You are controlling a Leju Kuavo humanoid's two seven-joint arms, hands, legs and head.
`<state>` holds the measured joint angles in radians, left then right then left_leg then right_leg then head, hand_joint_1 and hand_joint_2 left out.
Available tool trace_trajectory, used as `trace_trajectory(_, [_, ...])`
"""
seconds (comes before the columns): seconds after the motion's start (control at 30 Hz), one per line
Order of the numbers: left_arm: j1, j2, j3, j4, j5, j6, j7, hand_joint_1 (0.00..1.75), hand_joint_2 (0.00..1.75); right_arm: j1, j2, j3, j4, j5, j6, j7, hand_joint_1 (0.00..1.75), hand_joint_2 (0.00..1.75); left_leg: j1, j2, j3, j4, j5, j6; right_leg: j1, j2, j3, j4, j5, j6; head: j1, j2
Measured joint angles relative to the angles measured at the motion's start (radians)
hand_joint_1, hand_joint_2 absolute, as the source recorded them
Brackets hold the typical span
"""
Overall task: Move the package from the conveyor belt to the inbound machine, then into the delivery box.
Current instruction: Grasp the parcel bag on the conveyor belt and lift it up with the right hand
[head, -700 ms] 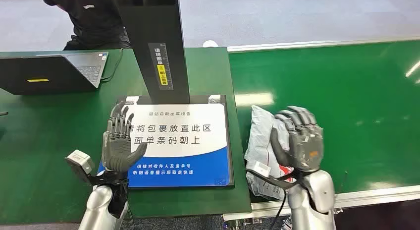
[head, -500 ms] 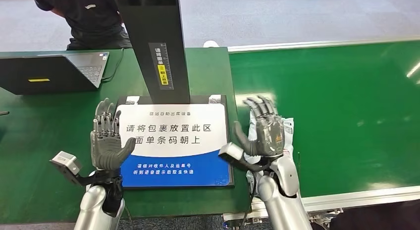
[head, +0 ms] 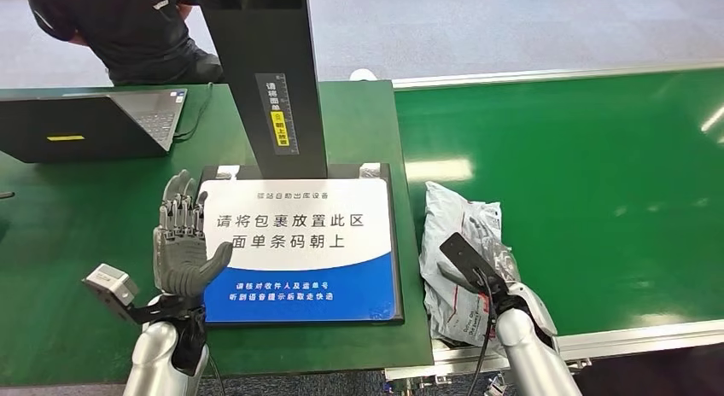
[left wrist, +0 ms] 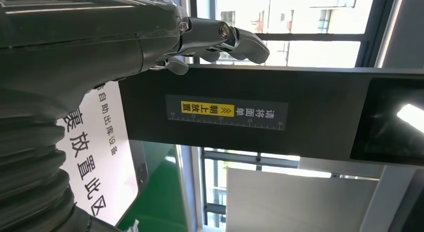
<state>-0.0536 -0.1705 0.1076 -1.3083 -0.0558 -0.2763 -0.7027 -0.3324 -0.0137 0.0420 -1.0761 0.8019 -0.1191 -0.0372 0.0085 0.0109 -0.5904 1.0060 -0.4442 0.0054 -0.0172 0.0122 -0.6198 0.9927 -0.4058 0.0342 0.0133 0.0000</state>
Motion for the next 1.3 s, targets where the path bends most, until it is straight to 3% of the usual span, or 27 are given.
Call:
trace_trajectory(0.13, [-0.001, 0.0, -0.002, 0.007, -0.009, 0.012, 0.0, 0.0, 1.75, 0.004, -0.005, -0.022, 0.025, -0.003, -0.051, -0.017, 0.0, 1.75, 0.0, 0.0, 0.0, 0.0, 0.0, 0.0, 0.0, 0.0, 0.0, 0.0, 0.0, 0.0, 0.0, 0.0])
trace_trajectory(0.33, [-0.006, 0.0, -0.003, 0.021, -0.012, 0.0, 0.0, 0.0, 1.75, -0.006, -0.014, -0.043, 0.069, -0.027, 0.123, 0.029, 0.0, 1.75, 0.0, 0.0, 0.0, 0.0, 0.0, 0.0, 0.0, 0.0, 0.0, 0.0, 0.0, 0.0, 0.0, 0.0])
trace_trajectory(0.47, [-0.02, 0.0, -0.01, 0.043, -0.017, 0.0, 0.0, 0.0, 1.75, -0.051, -0.023, -0.035, 0.156, 0.033, 0.169, 0.069, 0.03, 1.75, 0.0, 0.001, 0.003, 0.0, 0.0, 0.0, 0.0, 0.0, 0.002, 0.0, 0.0, 0.0, 0.0, 0.0])
trace_trajectory(0.5, [-0.024, 0.0, -0.013, 0.049, -0.018, 0.0, 0.0, 0.0, 1.75, -0.063, -0.025, -0.03, 0.181, 0.046, 0.174, 0.075, 0.26, 1.75, 0.0, 0.001, 0.004, 0.0, 0.0, 0.0, 0.0, 0.0, 0.003, 0.0, 0.0, 0.0, 0.0, 0.0])
trace_trajectory(0.53, [-0.027, 0.0, -0.016, 0.055, -0.018, 0.001, 0.0, 0.0, 1.75, -0.075, -0.028, -0.026, 0.205, 0.055, 0.177, 0.077, 0.61, 1.75, 0.0, 0.001, 0.005, 0.0, 0.0, 0.0, 0.0, 0.001, 0.005, -0.001, 0.0, 0.0, 0.0, 0.0])
trace_trajectory(0.6, [-0.034, 0.0, -0.02, 0.066, -0.019, 0.003, 0.0, 0.0, 1.75, -0.097, -0.032, -0.019, 0.251, 0.067, 0.182, 0.079, 1.44, 1.75, 0.0, 0.001, 0.009, 0.0, -0.001, 0.0, 0.0, 0.001, 0.008, -0.001, -0.001, 0.0, 0.0, 0.0])
trace_trajectory(0.63, [-0.037, 0.0, -0.021, 0.072, -0.019, 0.003, 0.0, 0.0, 1.75, -0.107, -0.034, -0.016, 0.272, 0.069, 0.186, 0.079, 1.64, 1.75, 0.0, 0.002, 0.011, 0.0, -0.001, 0.0, 0.0, 0.001, 0.009, -0.002, -0.001, -0.001, 0.0, 0.0])
trace_trajectory(0.67, [-0.039, 0.0, -0.022, 0.078, -0.019, 0.004, 0.0, 0.0, 1.75, -0.116, -0.036, -0.013, 0.289, 0.071, 0.19, 0.078, 1.73, 1.75, 0.0, 0.002, 0.012, 0.0, -0.001, 0.0, 0.0, 0.001, 0.011, -0.002, -0.002, -0.001, 0.0, 0.0])
trace_trajectory(1.3, [-0.051, 0.0, -0.025, 0.122, -0.03, 0.001, 0.0, 0.0, 1.75, -0.161, -0.046, -0.006, 0.375, 0.077, 0.174, 0.06, 1.75, 1.75, 0.001, 0.003, 0.026, -0.001, -0.003, 0.0, 0.001, 0.001, 0.024, -0.003, -0.003, -0.001, 0.0, 0.0])
